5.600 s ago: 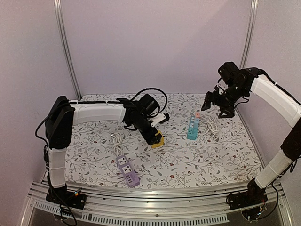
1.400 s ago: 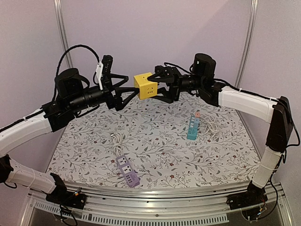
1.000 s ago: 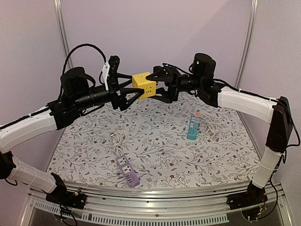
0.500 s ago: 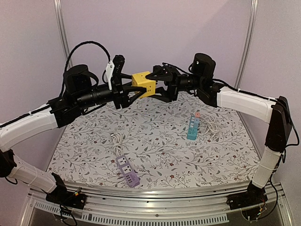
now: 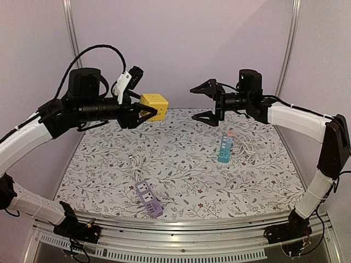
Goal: Insert the plug
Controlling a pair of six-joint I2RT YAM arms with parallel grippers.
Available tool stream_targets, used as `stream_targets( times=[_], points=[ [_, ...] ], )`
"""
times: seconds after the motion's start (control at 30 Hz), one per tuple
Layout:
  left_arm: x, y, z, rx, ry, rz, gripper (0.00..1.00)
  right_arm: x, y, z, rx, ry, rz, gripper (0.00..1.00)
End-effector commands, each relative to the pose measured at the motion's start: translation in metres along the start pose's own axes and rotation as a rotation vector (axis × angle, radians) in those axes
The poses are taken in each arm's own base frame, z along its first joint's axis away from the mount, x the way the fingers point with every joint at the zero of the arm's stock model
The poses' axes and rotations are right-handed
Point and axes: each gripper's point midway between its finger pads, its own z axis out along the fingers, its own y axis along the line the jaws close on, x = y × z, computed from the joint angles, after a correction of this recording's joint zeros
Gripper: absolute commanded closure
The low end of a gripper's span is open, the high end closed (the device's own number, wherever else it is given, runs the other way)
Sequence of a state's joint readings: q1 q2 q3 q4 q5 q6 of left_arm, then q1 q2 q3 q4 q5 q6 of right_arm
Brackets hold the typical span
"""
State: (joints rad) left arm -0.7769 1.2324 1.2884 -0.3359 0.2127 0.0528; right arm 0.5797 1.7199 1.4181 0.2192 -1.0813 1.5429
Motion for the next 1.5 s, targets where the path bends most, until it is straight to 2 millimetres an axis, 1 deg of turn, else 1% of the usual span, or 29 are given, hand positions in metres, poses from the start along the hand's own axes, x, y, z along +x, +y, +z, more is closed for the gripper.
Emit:
stream_targets(
  times=[0.0, 0.07, 0.13, 0.2, 0.3, 0.37, 0.47, 0.53, 0.6, 0.73, 0.8, 0.83, 0.9, 0.93, 1.03, 1.07, 1.13, 1.2, 1.23, 1.4, 1.47],
  points=[
    [0.03, 0.012, -0.026, -0.077, 0.215, -0.027, 1.0, -0.009, -0.02, -0.043, 0.131, -0.129, 0.017, 0.01],
    [0.042, 0.015, -0.029, -0.097, 0.295, -0.061, 1.0, -0.009, -0.037, -0.056, 0.194, -0.157, 0.028, 0.01],
    [0.056, 0.016, -0.03, -0.1, 0.376, -0.086, 1.0, -0.008, -0.051, -0.063, 0.244, -0.171, 0.025, 0.01],
    [0.071, 0.017, -0.031, -0.116, 0.458, -0.113, 1.0, -0.004, -0.061, -0.067, 0.282, -0.174, 0.026, 0.01],
    [0.096, 0.029, -0.034, -0.2, 0.585, -0.143, 1.0, 0.0, -0.075, -0.07, 0.322, -0.17, 0.026, 0.01],
    [0.111, 0.03, -0.035, -0.212, 0.653, -0.154, 1.0, 0.002, -0.078, -0.071, 0.334, -0.164, 0.019, 0.01],
    [0.13, 0.018, -0.031, -0.145, 0.726, -0.179, 1.0, 0.003, -0.08, -0.07, 0.338, -0.153, 0.017, 0.01],
    [0.143, 0.006, -0.027, -0.073, 0.775, -0.205, 1.0, 0.004, -0.081, -0.071, 0.342, -0.148, 0.015, 0.01],
    [0.161, -0.004, -0.021, -0.017, 0.846, -0.235, 1.0, 0.004, -0.083, -0.071, 0.35, -0.147, 0.014, 0.01],
    [0.195, -0.003, -0.011, -0.018, 0.974, -0.25, 1.0, 0.007, -0.088, -0.073, 0.366, -0.147, 0.023, 0.01],
    [0.213, -0.01, -0.009, 0.02, 1.044, -0.258, 1.0, 0.01, -0.09, -0.074, 0.374, -0.142, 0.028, 0.01],
    [0.219, -0.014, -0.007, 0.054, 1.065, -0.233, 1.0, 0.012, -0.09, -0.074, 0.375, -0.138, 0.03, 0.01],
    [0.228, -0.024, -0.008, 0.11, 1.094, -0.17, 1.0, 0.015, -0.09, -0.075, 0.383, -0.13, 0.041, 0.01],
    [0.233, -0.025, -0.01, 0.125, 1.111, -0.122, 1.0, 0.016, -0.09, -0.076, 0.387, -0.125, 0.043, 0.01],
    [0.251, -0.021, -0.018, 0.144, 1.171, -0.002, 1.0, 0.02, -0.09, -0.077, 0.402, -0.117, 0.05, 0.01],
    [0.254, -0.025, -0.02, 0.181, 1.178, 0.015, 1.0, 0.02, -0.091, -0.077, 0.407, -0.114, 0.052, 0.01],
    [0.253, -0.036, -0.021, 0.271, 1.158, 0.05, 1.0, 0.021, -0.091, -0.078, 0.413, -0.111, 0.055, 0.01],
    [0.25, -0.046, -0.021, 0.344, 1.126, 0.057, 1.0, 0.021, -0.09, -0.079, 0.418, -0.114, 0.054, 0.01],
    [0.25, -0.048, -0.021, 0.356, 1.123, 0.059, 1.0, 0.021, -0.09, -0.079, 0.421, -0.116, 0.053, 0.01],
    [0.266, -0.049, -0.019, 0.366, 1.175, 0.044, 1.0, 0.026, -0.091, -0.084, 0.438, -0.141, 0.043, 0.01],
    [0.27, -0.051, -0.017, 0.367, 1.189, 0.026, 1.0, 0.03, -0.095, -0.087, 0.446, -0.15, 0.045, 0.01]
  ],
)
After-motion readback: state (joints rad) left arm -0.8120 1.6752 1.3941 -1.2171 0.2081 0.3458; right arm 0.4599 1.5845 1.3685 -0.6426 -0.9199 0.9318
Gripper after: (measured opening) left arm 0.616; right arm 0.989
